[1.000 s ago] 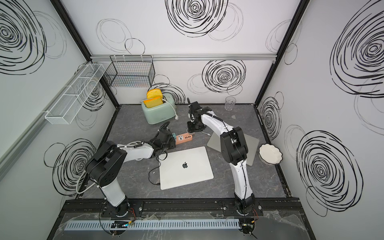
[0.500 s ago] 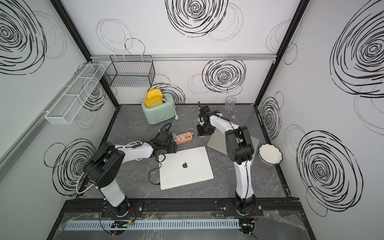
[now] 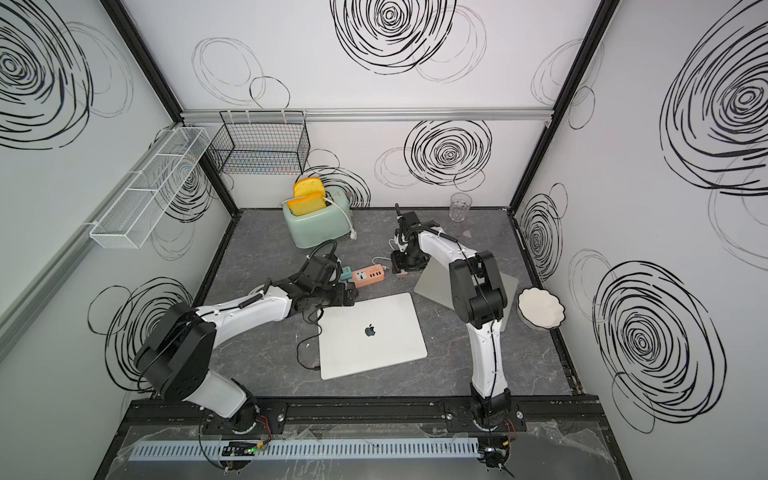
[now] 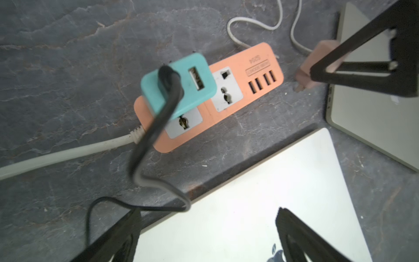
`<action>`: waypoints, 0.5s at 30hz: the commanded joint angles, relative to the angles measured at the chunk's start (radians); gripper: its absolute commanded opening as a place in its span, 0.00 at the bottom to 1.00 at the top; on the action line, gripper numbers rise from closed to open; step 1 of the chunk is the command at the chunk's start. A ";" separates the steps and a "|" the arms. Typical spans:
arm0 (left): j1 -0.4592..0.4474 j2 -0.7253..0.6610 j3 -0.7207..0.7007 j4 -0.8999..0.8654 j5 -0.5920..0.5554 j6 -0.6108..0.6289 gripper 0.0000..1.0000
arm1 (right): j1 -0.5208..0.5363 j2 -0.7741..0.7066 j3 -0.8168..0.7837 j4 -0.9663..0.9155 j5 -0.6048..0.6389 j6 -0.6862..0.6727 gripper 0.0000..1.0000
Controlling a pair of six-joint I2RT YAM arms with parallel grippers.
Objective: Unplug the laptop charger
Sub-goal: Place the plug at the center of the board.
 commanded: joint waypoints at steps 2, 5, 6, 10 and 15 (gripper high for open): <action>0.033 -0.077 -0.020 -0.045 0.041 0.025 0.99 | 0.011 0.006 0.060 -0.024 0.009 -0.016 0.71; 0.088 -0.127 -0.055 -0.040 0.084 0.004 0.98 | 0.030 -0.007 0.119 -0.053 0.044 -0.029 0.75; 0.107 -0.140 -0.066 -0.038 0.097 -0.001 0.97 | 0.041 -0.013 0.137 -0.058 0.055 -0.032 0.75; 0.167 -0.180 -0.083 -0.029 0.138 -0.010 0.97 | 0.115 -0.030 0.195 -0.045 0.024 -0.040 0.77; 0.197 -0.166 -0.037 -0.034 0.167 -0.005 0.91 | 0.202 0.019 0.248 0.006 -0.099 -0.003 0.77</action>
